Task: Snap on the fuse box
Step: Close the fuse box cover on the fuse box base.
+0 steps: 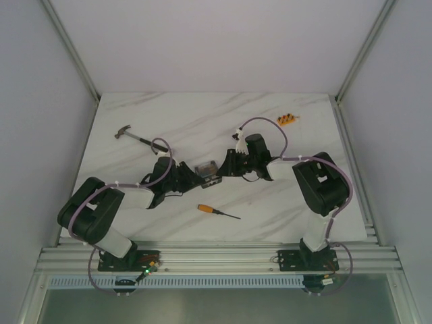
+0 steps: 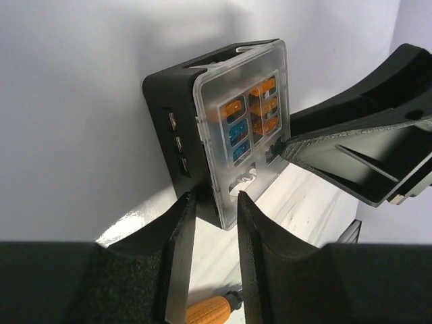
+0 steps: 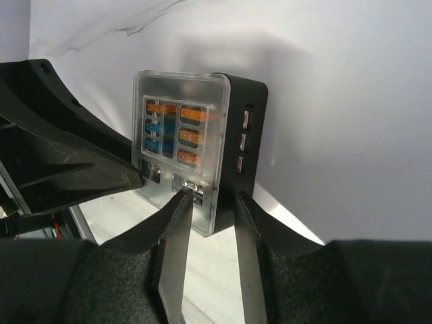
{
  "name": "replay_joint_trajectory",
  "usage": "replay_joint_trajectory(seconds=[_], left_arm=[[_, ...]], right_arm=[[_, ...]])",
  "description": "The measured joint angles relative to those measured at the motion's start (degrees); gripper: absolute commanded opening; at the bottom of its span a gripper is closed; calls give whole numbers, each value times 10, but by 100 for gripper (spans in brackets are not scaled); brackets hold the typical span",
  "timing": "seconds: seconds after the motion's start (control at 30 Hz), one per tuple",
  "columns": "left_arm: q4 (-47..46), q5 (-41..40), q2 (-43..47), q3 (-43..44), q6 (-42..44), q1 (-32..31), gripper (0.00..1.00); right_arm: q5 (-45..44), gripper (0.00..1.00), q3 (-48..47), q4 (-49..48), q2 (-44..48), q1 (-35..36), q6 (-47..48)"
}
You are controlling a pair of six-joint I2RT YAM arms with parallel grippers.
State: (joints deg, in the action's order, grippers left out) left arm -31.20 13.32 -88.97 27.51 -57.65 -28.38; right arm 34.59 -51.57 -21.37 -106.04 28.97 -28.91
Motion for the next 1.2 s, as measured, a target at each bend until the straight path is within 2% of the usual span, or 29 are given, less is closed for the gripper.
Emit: replay_joint_trajectory(seconds=[0.37,0.6,0.8,0.93,1.07,1.2], left_arm=[[-101,-8,-36,-26,-47,-17,23],[-139,-39,-59,-24,-84,-67,23],[-116,-37,-80,11,-89,-129,38],[-70,-43,-76,24,-80,-135,48],[-11,-58,-25,25,-64,-134,57],[50,-79,63,23,-38,-134,61]], right_arm=[[5,35,0,-8,-9,-13,13],[-13,35,-28,-14,-27,-18,33],[-7,42,-68,15,-47,-5,57],[-16,49,-78,49,-44,0,72],[-43,54,-68,76,-10,-13,76],[-66,56,-19,70,67,-23,63]])
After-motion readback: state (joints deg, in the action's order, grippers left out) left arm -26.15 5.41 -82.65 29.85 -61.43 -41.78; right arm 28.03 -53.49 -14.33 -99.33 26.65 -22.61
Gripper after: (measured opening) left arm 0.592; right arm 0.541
